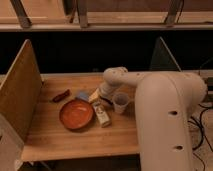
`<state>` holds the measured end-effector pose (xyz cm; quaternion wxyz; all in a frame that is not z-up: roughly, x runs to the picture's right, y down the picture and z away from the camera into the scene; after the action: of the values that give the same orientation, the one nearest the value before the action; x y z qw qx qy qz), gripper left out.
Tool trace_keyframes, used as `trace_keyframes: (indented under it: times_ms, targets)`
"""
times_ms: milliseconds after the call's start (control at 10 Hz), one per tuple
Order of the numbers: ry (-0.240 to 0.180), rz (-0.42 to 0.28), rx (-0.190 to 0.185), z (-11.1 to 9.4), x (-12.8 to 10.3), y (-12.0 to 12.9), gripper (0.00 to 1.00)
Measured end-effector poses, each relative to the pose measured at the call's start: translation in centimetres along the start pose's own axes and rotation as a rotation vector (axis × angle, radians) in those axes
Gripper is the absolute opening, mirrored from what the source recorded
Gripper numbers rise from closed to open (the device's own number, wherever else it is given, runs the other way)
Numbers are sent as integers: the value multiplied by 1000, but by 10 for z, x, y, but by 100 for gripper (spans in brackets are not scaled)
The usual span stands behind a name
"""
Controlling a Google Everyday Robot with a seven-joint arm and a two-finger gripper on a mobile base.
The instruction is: Stand the bottle upright
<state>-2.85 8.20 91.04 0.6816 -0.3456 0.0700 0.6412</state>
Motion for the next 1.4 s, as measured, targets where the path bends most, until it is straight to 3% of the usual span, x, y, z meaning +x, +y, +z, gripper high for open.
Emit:
trace_keyframes:
  times_ms: [500,600,800,1000,1400]
  targets:
    - [1,51,7,1,-7,-16,80]
    - [-3,61,22,-1,-8,-21,80]
    - [2,69,127,-9,-6,-32,80]
    - [9,67,178,-14,-5,-30,80]
    - [22,28,200,-7,-8,3,80]
